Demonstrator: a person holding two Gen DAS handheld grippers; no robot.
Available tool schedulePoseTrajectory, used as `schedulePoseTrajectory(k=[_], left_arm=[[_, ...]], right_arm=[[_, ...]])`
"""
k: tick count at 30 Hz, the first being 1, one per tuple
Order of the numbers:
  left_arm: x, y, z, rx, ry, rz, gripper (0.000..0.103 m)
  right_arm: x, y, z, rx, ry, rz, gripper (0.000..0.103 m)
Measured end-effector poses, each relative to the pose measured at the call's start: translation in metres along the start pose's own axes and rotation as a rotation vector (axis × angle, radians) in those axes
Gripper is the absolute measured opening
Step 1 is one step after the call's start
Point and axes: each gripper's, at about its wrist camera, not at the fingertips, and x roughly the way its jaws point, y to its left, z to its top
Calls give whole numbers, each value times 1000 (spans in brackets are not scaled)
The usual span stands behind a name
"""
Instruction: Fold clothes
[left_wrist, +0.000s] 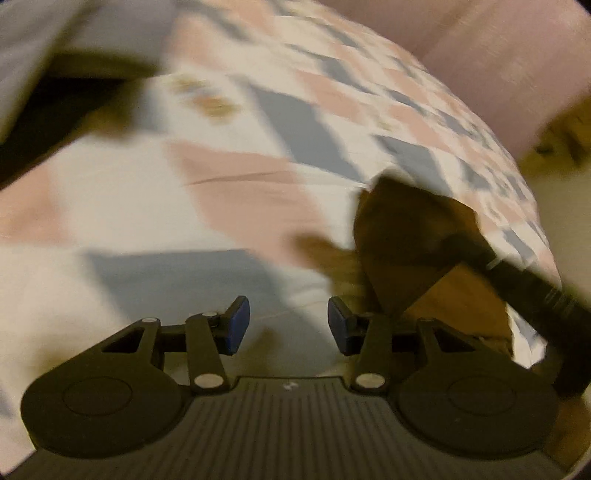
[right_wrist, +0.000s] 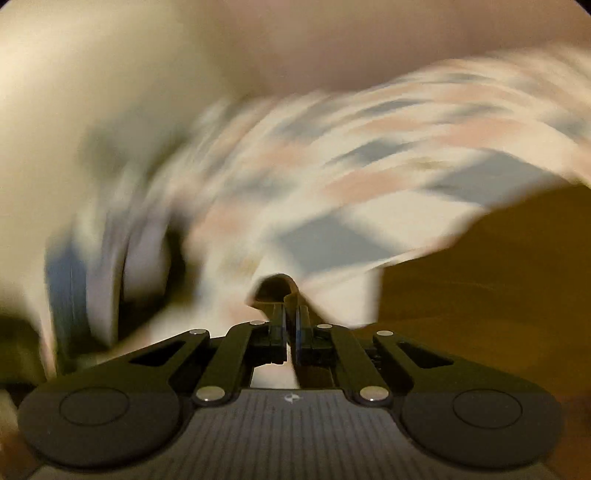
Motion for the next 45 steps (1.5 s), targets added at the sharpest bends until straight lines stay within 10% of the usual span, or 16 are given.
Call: schedulePoseTrajectory(k=[5, 9, 12, 14, 16, 23, 29, 37, 45], left_arm=[[44, -71, -2, 236, 35, -80, 35], [74, -114, -3, 367, 47, -85, 29], [77, -128, 0, 411, 24, -109, 28], [77, -132, 2, 430, 10, -120, 25], [83, -138, 2, 472, 14, -97, 14], [126, -160, -49, 811, 34, 142, 12], [81, -163, -35, 697, -117, 55, 13], [133, -160, -34, 679, 56, 108, 17], [144, -156, 83, 498, 43, -14, 25]], right_arm=[[-32, -91, 7, 268, 14, -161, 14], [-18, -135, -8, 435, 134, -164, 31], [-28, -141, -12, 501, 43, -101, 51], [-26, -142, -11, 494, 34, -96, 50], [-18, -137, -5, 403, 67, -132, 8], [-10, -114, 8, 17, 159, -419, 11], [-18, -82, 23, -193, 107, -160, 23], [24, -125, 23, -197, 387, -120, 21], [9, -199, 151, -175, 354, -22, 44]])
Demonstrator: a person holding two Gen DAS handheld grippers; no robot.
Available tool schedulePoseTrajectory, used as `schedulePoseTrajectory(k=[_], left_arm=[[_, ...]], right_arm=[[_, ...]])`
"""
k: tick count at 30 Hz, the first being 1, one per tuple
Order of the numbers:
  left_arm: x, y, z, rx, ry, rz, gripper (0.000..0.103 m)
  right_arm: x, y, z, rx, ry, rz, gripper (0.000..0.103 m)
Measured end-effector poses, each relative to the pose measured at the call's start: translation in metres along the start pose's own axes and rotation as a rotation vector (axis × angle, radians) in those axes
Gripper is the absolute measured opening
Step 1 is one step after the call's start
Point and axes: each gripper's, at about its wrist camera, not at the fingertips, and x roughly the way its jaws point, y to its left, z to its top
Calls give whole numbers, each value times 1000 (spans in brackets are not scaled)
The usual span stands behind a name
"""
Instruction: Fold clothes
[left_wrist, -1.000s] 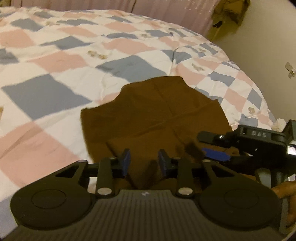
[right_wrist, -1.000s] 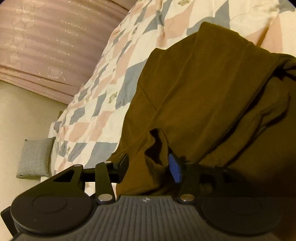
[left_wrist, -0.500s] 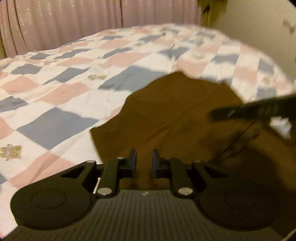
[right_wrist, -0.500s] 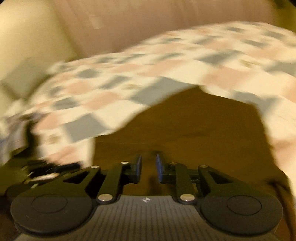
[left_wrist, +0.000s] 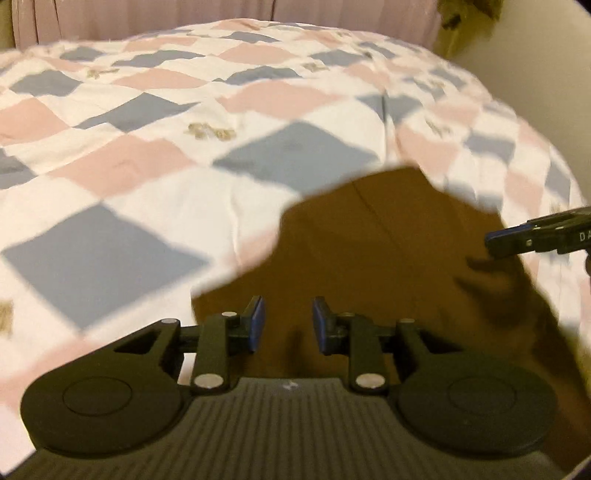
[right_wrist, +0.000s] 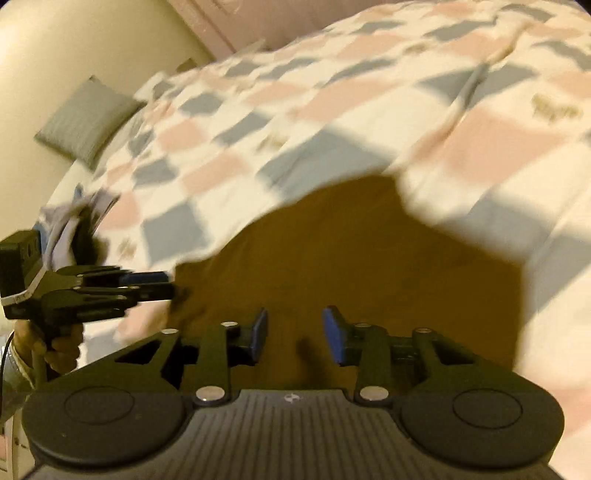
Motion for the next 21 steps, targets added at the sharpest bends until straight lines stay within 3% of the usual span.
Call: schedulePoseTrajectory(k=[2, 6, 9, 10, 14, 15, 16, 18, 19, 21], left_arm=[[21, 15, 26, -41, 36, -61, 35], [66, 42, 48, -151, 124, -91, 37], [91, 65, 56, -271, 176, -193, 40], [101, 72, 57, -309, 202, -234, 48], [129, 81, 59, -361, 248, -322, 58], [132, 81, 60, -363, 244, -344, 58], [134, 80, 63, -357, 236, -361, 58], [136, 75, 68, -304, 206, -354, 26], [133, 70, 70, -257, 190, -344, 9], [122, 57, 71, -136, 141, -321, 8]], right_arm=[[0, -21, 29, -11, -23, -33, 45], [26, -63, 67, 65, 45, 29, 48], [52, -78, 77, 115, 86, 97, 48], [57, -83, 77, 135, 105, 115, 48], [89, -91, 82, 157, 168, 143, 50], [90, -88, 81, 132, 169, 146, 49], [91, -85, 81, 106, 169, 148, 34], [88, -78, 77, 46, 156, 138, 12], [83, -74, 74, 13, 141, 124, 10], [70, -61, 68, -79, 89, 105, 10]])
